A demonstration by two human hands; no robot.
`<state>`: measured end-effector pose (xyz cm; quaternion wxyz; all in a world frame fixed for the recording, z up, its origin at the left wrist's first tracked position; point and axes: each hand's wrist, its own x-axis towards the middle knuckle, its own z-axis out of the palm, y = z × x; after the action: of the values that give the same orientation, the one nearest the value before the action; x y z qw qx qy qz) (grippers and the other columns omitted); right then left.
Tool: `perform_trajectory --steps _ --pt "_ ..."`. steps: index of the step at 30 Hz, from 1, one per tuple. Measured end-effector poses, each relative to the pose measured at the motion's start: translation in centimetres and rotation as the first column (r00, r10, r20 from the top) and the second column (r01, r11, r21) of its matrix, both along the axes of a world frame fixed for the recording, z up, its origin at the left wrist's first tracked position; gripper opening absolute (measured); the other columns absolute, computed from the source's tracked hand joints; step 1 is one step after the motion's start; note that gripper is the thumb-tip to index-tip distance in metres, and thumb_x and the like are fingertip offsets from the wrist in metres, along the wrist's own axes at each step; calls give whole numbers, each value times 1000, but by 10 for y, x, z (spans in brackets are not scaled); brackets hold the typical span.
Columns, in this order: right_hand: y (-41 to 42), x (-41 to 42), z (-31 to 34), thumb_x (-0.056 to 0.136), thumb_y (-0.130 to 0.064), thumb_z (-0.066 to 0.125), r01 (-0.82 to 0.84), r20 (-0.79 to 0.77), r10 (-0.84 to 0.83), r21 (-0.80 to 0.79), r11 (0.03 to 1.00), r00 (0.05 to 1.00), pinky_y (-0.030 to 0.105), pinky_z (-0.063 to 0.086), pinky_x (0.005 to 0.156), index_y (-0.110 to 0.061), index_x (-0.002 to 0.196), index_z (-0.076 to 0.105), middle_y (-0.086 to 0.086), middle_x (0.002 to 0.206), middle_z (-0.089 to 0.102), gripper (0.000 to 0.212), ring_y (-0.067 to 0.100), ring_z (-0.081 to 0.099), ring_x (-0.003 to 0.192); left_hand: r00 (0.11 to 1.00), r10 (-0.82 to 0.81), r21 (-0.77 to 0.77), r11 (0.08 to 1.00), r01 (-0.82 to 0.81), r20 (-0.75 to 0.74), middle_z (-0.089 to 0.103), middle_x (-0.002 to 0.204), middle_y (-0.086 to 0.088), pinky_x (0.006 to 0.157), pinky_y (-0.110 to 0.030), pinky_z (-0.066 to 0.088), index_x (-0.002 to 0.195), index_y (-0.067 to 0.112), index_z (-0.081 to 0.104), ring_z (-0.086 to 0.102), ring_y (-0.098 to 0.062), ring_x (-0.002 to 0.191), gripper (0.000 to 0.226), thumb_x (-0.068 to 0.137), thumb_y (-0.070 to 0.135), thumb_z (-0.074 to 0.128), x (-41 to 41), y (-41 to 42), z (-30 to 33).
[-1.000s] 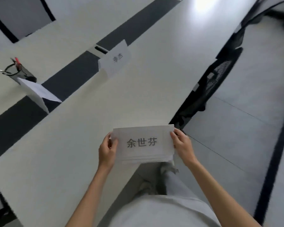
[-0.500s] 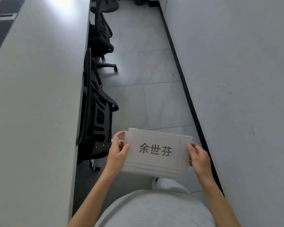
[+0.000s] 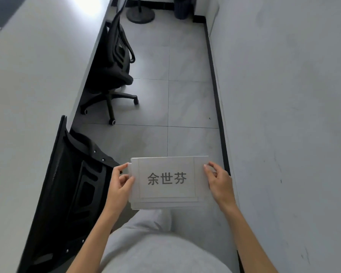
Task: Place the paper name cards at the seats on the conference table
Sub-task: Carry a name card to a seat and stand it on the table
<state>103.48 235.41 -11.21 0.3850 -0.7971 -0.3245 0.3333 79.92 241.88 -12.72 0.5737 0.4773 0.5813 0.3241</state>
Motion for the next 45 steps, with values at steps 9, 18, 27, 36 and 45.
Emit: perform_trajectory --steps 9,18,27,36,45 --pt "237 40 -2 93 -27 43 -81 -113 82 9 997 990 17 45 72 -5 127 45 3 100 55 41 13 52 87 999 18 63 998 -15 -47 60 87 -13 64 -29 52 113 21 40 60 -22 80 30 89 5 46 41 239 11" --pt "453 66 1 94 -27 41 -268 -159 268 20 963 950 39 51 83 -9 125 47 5 108 60 36 5 55 82 971 214 104 974 -203 -110 61 89 -10 68 -28 48 113 27 42 60 -19 82 31 89 8 47 61 407 22" --pt "662 12 11 94 -21 43 -768 -116 767 42 639 631 10 45 59 -12 112 56 -2 91 62 25 6 59 76 613 787 83 617 -783 -70 58 88 1 66 -27 45 108 25 42 55 -18 83 25 90 9 46 48 478 15" --pt "777 -163 23 90 -32 47 -993 -91 995 110 51 41 42 47 63 -20 120 46 29 89 66 33 43 60 82 209 976 138 217 -966 -68 59 85 0 65 -23 43 116 19 33 57 -11 79 32 90 9 47 -43 500 34" --pt "830 -333 4 82 -5 48 -973 -3 973 11 -230 -230 41 47 76 -14 131 30 28 99 65 53 37 58 91 115 990 136 126 -983 -86 57 81 -4 65 -28 39 106 23 27 53 -26 80 38 84 8 53 -187 535 10"
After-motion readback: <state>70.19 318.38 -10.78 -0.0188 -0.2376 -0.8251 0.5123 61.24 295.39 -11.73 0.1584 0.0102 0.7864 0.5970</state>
